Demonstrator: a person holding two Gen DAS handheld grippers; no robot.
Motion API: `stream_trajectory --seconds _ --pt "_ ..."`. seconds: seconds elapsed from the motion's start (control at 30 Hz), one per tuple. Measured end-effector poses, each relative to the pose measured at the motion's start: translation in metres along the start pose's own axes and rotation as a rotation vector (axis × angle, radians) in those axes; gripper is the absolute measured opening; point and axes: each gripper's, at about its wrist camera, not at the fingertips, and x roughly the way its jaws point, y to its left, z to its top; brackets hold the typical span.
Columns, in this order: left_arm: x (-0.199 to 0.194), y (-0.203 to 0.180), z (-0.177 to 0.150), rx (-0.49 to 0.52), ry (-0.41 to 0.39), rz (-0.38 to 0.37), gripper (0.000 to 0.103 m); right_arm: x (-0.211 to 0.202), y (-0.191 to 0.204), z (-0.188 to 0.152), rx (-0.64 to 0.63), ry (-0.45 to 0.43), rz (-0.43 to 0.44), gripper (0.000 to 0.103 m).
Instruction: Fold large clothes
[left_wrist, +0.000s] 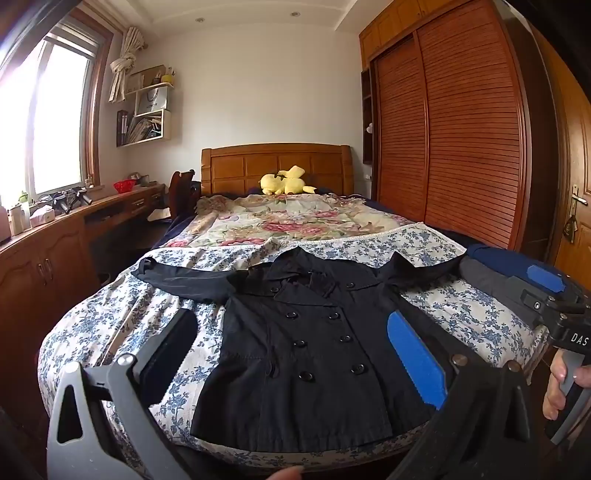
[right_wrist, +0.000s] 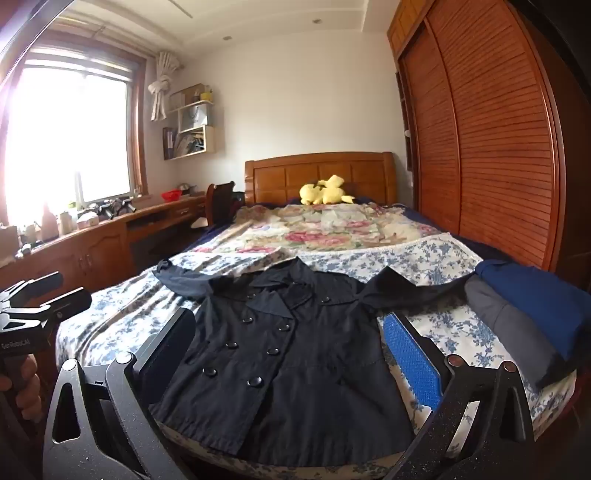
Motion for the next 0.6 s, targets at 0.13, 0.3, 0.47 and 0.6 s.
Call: stream_trajectory --seconds 0.13,0.3,0.47,0.6 --pt "-0.0003 -0.0002 -0.0001 0.003 0.008 -0.001 0.103 -0.0017 -0.0002 -0.0007 0.006 -0.018 0.006 0.103" --pt "0.0021 0.0008 -0.0017 0.008 0.009 0.003 0.103 -0.0020 0.0008 -0.0008 0.008 -0.013 0.009 0.103" --pt "0.0006 -0.0016 -0.0036 0.010 0.008 0.007 0.103 -0.0016 0.0012 -0.0011 0.007 -0.017 0.008 0.103" --pt "0.0009 -0.0021 -0.0022 0.010 0.011 0.007 0.103 -0.0013 0.0018 -0.0014 0.006 -0.017 0.009 0.103"
